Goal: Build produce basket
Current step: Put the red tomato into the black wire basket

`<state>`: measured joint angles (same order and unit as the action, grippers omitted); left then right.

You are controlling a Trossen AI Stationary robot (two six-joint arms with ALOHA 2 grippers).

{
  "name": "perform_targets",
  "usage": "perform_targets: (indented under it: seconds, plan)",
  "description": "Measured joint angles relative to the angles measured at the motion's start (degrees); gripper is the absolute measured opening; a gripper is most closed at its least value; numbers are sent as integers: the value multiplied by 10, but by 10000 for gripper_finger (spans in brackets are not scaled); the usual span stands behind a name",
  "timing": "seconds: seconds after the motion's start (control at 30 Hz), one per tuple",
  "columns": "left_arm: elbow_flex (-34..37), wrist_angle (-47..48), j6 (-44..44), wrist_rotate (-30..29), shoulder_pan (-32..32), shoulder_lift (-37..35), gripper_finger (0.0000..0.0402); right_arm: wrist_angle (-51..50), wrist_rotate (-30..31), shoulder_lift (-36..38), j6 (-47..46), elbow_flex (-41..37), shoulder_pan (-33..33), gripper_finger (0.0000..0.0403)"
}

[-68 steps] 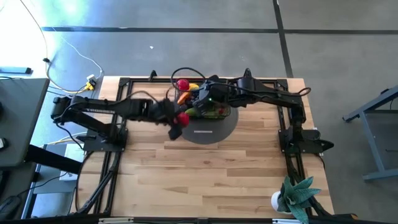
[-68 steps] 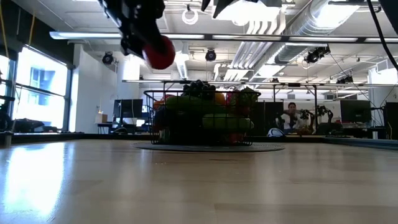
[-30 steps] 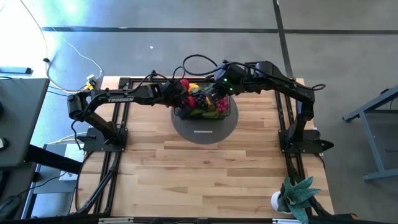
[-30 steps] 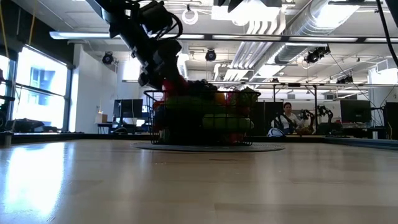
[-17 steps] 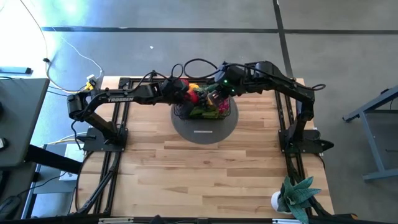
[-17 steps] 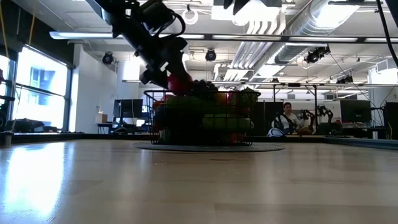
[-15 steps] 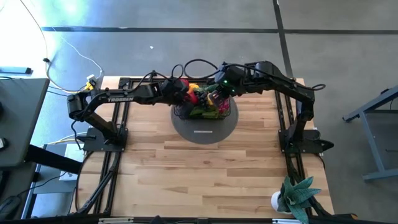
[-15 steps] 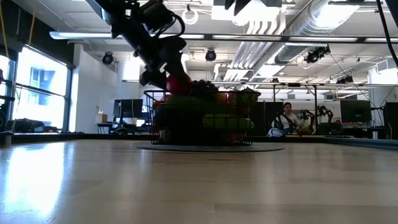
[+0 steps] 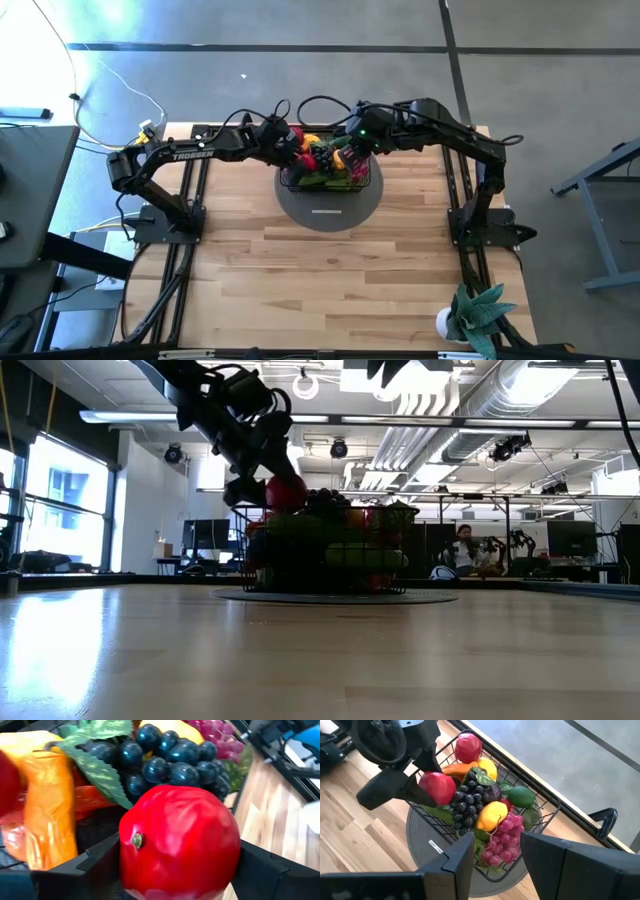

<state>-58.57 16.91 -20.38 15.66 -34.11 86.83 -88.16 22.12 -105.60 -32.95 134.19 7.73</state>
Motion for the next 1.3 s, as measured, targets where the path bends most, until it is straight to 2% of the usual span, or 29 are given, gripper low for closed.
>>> perform_targets:
  seconds: [0.27, 0.37, 0.53, 0.6, 1.3]
  plan:
    - [0, 5, 26, 27, 0, 0, 315, -5, -14, 0, -17, 0, 0, 145]
    - [0, 6, 30, 8, 0, 0, 320, -5, -14, 0, -17, 0, 0, 145]
    - [0, 9, 30, -89, 0, 0, 321, -5, -15, 0, -16, 0, 0, 145]
    - [0, 9, 32, -103, -1, 0, 321, -4, -15, 0, -16, 0, 0, 145]
    - [0, 12, 41, -114, 0, 0, 321, -3, -15, 0, -16, 0, 0, 145]
